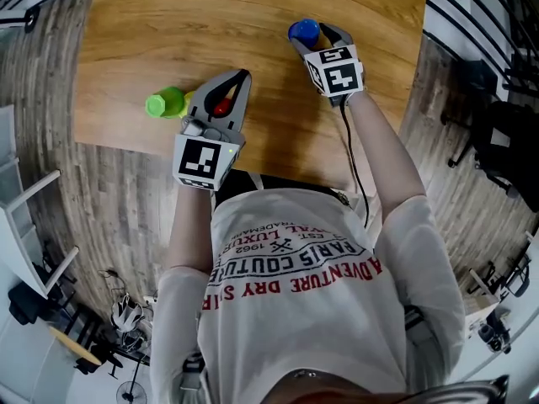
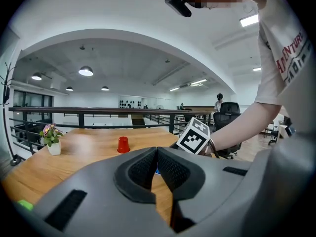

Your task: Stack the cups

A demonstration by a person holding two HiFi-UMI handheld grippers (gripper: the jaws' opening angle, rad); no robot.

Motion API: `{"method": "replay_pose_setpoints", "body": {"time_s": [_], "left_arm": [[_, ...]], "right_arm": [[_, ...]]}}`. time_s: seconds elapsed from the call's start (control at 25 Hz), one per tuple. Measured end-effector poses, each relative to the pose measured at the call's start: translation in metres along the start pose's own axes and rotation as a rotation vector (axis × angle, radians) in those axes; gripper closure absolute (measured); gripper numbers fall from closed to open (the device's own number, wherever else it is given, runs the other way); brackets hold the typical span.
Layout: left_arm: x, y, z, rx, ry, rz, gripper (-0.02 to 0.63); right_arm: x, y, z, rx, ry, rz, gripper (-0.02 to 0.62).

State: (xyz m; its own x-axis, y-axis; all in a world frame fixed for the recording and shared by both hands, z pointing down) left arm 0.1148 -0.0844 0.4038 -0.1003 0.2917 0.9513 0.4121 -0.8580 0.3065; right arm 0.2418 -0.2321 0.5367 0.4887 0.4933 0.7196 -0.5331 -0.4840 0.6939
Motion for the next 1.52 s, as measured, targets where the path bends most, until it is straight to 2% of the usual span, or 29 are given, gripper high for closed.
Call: {"method": "replay_pose_setpoints", "body": {"time_s": [0.08, 0.12, 0.28, 0.56, 1.12, 1.52], "left_arm": [[0.001, -0.002, -0.001, -0.002, 0.002, -0.005, 0.589], [0.0, -0.003, -0.001, -0.001, 0.006, -0.008, 0.589], [0.0, -0.008, -0.001, -0.007, 0.016, -0.009, 0.589], [0.0, -0.016, 0.001, 0.012, 0.031, 0.007, 0.589], [-0.006, -0.103, -0.005, 0.031, 0.079, 0.054, 0.589], [0.012, -0.169, -0.037, -0.007, 0.069, 0.047, 0.589]], "right_arm": [[-0.001, 0.001, 0.001, 0.004, -0.002, -0.008, 0.304], [-0.002, 0.0, 0.001, 0.005, -0.001, -0.016, 0.344], [-0.005, -0.012, -0.002, -0.002, 0.005, -0.018, 0.347], [-0.02, -0.038, -0.023, -0.018, -0.018, 0.043, 0.35], [-0.047, -0.103, -0.13, -0.1, -0.025, 0.13, 0.348], [-0.055, -0.101, -0.222, -0.186, -0.114, 0.094, 0.348]]}}
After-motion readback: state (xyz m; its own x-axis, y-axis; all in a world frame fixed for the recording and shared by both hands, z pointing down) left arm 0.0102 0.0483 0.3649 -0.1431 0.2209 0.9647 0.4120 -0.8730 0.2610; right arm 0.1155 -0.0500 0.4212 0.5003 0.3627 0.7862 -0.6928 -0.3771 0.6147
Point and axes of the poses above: the fingertips, and each gripper's own axes: y forward along the fingers, z to its right, x out of its underside, the point moved 4 cm from there along -y, backward along the fingers
